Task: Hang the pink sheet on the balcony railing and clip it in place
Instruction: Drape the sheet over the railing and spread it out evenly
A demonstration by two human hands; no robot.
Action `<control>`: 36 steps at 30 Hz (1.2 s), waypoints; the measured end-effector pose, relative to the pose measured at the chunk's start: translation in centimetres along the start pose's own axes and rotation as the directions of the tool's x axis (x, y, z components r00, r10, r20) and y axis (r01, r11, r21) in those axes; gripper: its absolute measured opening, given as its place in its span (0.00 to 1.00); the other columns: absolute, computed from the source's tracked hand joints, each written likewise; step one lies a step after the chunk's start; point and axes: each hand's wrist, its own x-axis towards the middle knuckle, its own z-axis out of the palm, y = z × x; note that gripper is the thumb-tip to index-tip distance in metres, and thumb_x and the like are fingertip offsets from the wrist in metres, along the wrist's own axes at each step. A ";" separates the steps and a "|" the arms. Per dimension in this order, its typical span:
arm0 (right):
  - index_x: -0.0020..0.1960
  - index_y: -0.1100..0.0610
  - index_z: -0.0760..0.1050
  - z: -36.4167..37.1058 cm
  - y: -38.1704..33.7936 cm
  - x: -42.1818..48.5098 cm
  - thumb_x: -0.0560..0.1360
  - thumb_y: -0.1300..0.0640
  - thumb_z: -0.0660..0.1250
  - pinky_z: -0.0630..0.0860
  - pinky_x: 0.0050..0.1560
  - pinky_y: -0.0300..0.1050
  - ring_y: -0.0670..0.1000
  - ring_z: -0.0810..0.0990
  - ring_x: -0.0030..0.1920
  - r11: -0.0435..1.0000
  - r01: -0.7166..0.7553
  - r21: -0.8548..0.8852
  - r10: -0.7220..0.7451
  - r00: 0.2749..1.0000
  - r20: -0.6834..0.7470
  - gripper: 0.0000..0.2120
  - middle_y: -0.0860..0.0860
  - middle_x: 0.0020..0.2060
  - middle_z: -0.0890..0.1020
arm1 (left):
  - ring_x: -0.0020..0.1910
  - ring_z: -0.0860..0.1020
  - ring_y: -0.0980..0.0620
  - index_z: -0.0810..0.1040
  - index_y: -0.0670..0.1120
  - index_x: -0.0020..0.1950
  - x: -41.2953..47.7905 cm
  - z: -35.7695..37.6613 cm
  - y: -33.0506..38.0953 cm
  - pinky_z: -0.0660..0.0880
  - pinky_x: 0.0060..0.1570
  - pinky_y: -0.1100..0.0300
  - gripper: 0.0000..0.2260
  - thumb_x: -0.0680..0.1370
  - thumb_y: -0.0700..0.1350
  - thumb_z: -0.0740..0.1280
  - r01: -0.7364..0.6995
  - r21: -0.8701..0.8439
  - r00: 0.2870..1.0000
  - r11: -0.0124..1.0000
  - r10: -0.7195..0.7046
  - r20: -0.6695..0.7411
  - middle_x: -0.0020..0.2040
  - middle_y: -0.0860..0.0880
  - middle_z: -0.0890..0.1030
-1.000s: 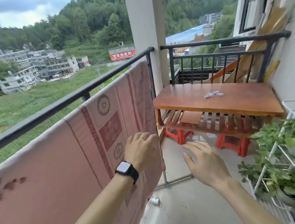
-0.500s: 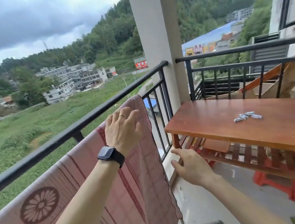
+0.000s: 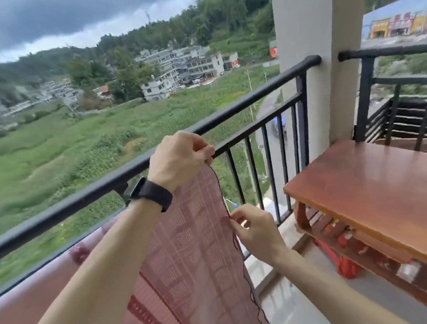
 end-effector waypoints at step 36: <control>0.67 0.48 0.74 -1.2 8.4 9.4 0.78 0.53 0.66 0.76 0.57 0.44 0.47 0.81 0.54 0.976 -0.102 0.192 -0.134 0.414 0.900 0.17 0.45 0.57 0.82 | 0.49 0.76 0.44 0.70 0.50 0.50 -8.9 22.2 6.1 0.75 0.44 0.50 0.24 0.70 0.68 0.67 0.887 -0.152 0.306 0.436 -0.802 -0.513 0.44 0.48 0.78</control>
